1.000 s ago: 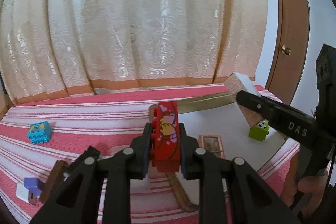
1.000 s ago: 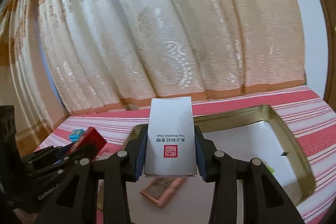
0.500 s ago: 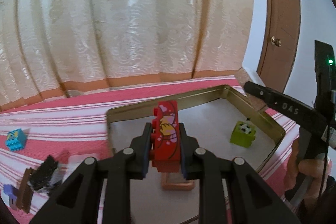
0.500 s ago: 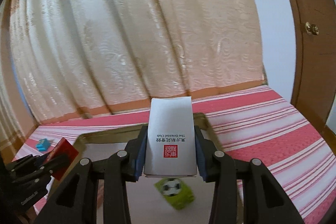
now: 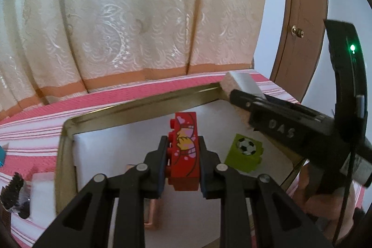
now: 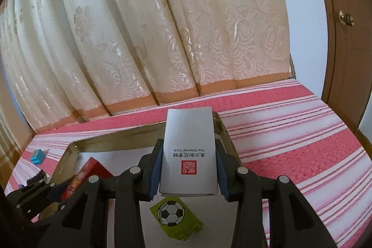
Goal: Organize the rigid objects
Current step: 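Carry the red block with the left gripper while the right carries the white box to the tin, then place the red block and white box in the tin and open both grippers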
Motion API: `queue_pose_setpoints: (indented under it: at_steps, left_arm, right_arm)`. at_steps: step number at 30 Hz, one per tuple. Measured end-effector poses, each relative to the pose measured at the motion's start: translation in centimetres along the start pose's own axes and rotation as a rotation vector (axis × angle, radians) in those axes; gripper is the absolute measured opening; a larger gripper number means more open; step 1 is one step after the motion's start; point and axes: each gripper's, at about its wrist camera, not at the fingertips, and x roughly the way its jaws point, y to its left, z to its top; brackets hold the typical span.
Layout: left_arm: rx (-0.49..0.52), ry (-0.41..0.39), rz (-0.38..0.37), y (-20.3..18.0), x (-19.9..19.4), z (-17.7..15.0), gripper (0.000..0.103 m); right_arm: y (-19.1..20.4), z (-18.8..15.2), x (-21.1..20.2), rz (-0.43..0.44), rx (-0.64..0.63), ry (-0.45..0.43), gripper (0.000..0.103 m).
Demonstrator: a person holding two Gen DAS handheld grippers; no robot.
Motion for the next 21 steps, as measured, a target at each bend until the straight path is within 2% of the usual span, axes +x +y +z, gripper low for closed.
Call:
queue_pose_setpoints:
  at_steps: [8,18,20,21]
  left_arm:
    - [0.041,0.048,0.049,-1.8,1.9,-0.7,0.021]
    - [0.033,0.075,0.072,-1.4,2.7,-1.0,0.022]
    - [0.033,0.07,0.078,-1.4,2.6,-1.0,0.024]
    - [0.039,0.058,0.087,-1.6,2.4,-1.0,0.03]
  right_arm:
    - [-0.1,-0.1,0.2,-0.019,0.004,0.009,0.044]
    - [0.1,-0.1,0.4,-0.03,0.01,0.017,0.044]
    - [0.2,-0.1,0.2,-0.038,0.009,0.009,0.045]
    - [0.2,-0.1,0.2,-0.041,0.007,0.006,0.045]
